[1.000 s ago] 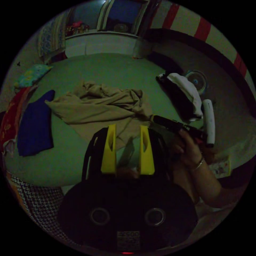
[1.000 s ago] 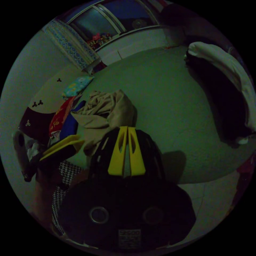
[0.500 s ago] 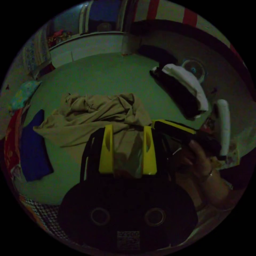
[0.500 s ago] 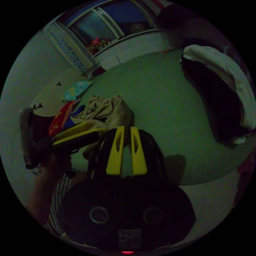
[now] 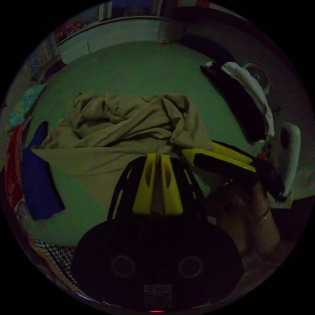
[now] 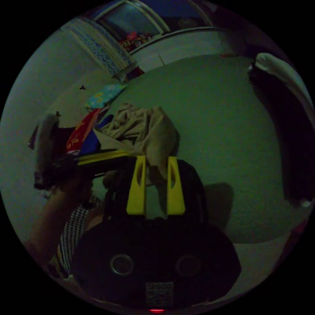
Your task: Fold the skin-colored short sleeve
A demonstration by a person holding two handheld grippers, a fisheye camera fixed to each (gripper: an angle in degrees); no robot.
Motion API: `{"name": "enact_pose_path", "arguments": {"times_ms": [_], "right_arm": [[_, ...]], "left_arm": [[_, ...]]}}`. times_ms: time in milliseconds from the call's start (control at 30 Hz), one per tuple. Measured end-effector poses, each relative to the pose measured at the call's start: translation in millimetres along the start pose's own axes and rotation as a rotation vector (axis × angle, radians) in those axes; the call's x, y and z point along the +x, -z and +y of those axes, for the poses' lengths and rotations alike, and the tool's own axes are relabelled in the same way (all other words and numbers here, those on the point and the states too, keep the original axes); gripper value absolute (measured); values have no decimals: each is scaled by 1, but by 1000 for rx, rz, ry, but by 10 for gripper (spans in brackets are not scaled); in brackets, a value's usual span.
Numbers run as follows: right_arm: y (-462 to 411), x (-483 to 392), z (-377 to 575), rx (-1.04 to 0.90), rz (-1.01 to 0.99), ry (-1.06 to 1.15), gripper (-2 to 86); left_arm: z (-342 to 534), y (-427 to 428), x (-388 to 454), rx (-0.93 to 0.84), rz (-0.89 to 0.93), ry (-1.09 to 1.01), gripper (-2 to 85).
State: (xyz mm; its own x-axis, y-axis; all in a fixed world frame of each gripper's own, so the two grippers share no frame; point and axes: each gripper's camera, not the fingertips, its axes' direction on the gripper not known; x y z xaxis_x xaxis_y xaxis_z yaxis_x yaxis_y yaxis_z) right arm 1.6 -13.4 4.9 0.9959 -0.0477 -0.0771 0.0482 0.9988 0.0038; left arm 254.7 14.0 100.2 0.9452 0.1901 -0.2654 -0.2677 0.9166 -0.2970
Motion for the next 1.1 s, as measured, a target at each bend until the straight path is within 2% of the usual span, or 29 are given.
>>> {"name": "enact_pose_path", "arguments": {"times_ms": [200, 633, 833, 967, 1100], "right_arm": [[4, 18, 3, 64, -108, -122, 17], [-2, 21, 1, 42, -43, -87, 17], [-1, 31, 0, 46, -35, -121, 14], [-5, 35, -2, 11, -37, -119, 25], [1, 41, -2, 45, -56, -121, 53]], "left_arm": [[49, 45, -41, 113, -158, 68, 25], [194, 89, -171, 216, -243, 475, 21], [235, 90, -218, 244, -164, 641, 25], [243, 72, -237, 188, -90, 666, 38], [248, 76, -250, 192, -107, 712, 58]]}}
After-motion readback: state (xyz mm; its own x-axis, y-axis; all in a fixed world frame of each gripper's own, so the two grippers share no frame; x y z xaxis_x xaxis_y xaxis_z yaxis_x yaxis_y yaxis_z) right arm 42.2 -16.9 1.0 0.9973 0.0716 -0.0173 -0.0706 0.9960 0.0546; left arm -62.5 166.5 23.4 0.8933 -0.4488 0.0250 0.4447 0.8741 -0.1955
